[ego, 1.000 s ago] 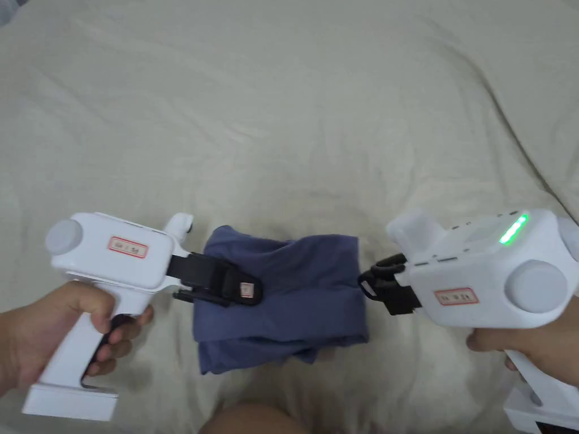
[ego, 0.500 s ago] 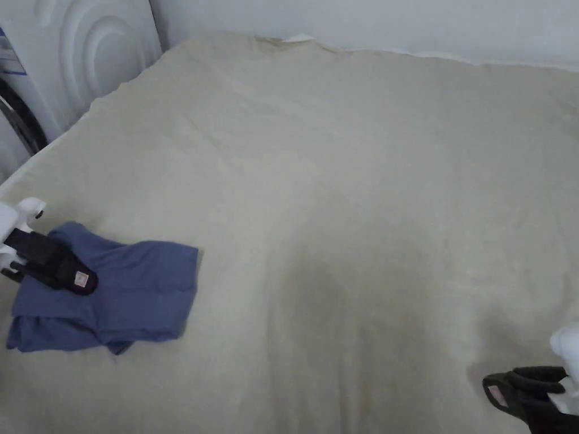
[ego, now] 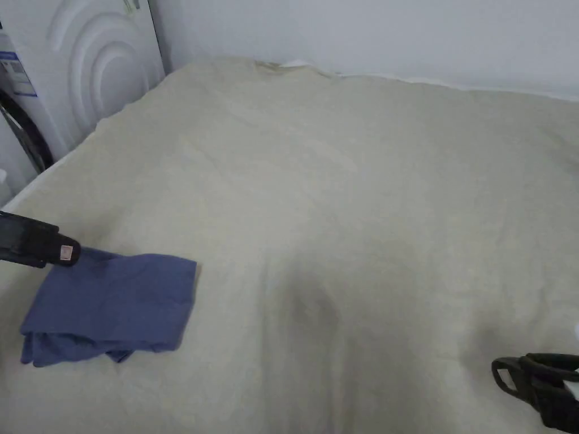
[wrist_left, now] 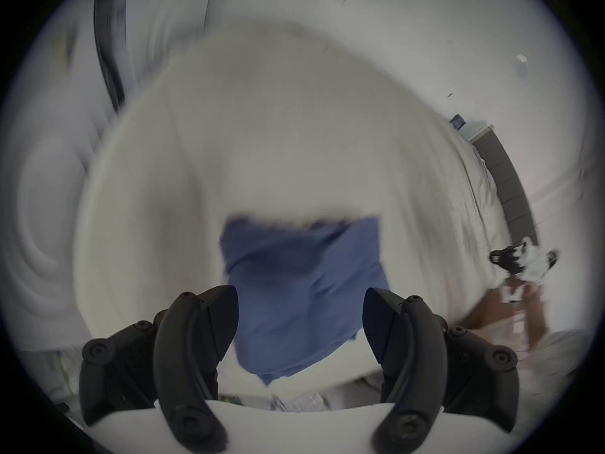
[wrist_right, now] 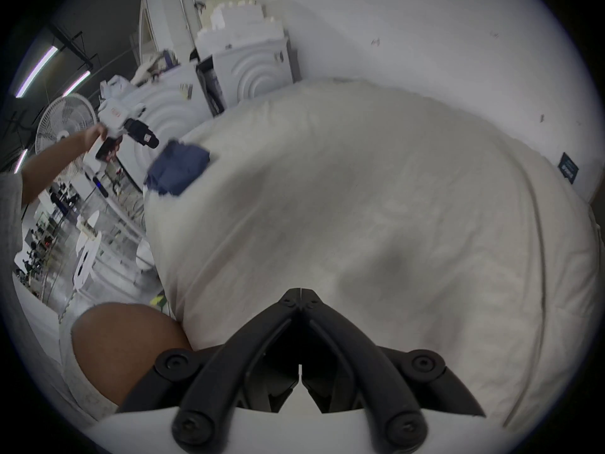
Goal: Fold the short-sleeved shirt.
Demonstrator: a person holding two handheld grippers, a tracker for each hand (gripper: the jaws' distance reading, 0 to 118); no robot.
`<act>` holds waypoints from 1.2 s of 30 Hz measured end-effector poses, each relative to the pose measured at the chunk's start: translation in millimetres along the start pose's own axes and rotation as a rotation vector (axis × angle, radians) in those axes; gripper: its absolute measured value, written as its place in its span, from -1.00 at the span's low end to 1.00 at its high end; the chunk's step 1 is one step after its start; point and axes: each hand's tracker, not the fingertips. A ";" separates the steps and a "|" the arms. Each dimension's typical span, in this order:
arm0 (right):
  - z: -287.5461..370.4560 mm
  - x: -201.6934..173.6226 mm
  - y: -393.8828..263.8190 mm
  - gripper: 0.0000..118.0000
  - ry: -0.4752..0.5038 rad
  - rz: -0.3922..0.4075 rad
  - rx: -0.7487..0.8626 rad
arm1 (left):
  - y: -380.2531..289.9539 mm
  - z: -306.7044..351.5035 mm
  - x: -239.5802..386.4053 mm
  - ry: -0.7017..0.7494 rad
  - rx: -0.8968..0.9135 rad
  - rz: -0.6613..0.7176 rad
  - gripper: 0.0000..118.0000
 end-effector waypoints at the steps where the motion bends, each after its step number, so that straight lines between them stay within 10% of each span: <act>1: 16.7 1.0 2.9 -1.00 -0.010 -0.007 0.059 | -1.4 16.2 36.4 0.071 0.137 -0.089 0.43; 4: 68.4 -0.5 11.2 -0.86 -0.113 0.020 0.239 | -31.0 44.8 158.8 0.350 0.467 -0.249 0.52; 8: 134.7 -5.1 17.2 1.00 -0.209 -0.007 0.517 | -74.1 39.8 314.6 0.332 0.792 -0.225 0.83; 14: 227.0 2.0 24.5 1.00 -0.417 0.027 0.748 | -79.9 16.3 465.8 0.197 0.916 -0.111 0.90; 21: 238.9 30.8 36.9 1.00 -0.789 -0.183 0.629 | -46.2 41.9 559.2 0.227 0.980 -0.166 0.90; 26: 292.0 24.3 47.6 1.00 -0.665 -0.154 0.668 | -37.2 67.6 580.7 0.213 0.989 -0.212 0.90; 36: 291.2 -5.1 41.2 1.00 -0.775 -0.241 0.734 | -41.6 68.8 574.8 0.242 0.979 -0.217 0.90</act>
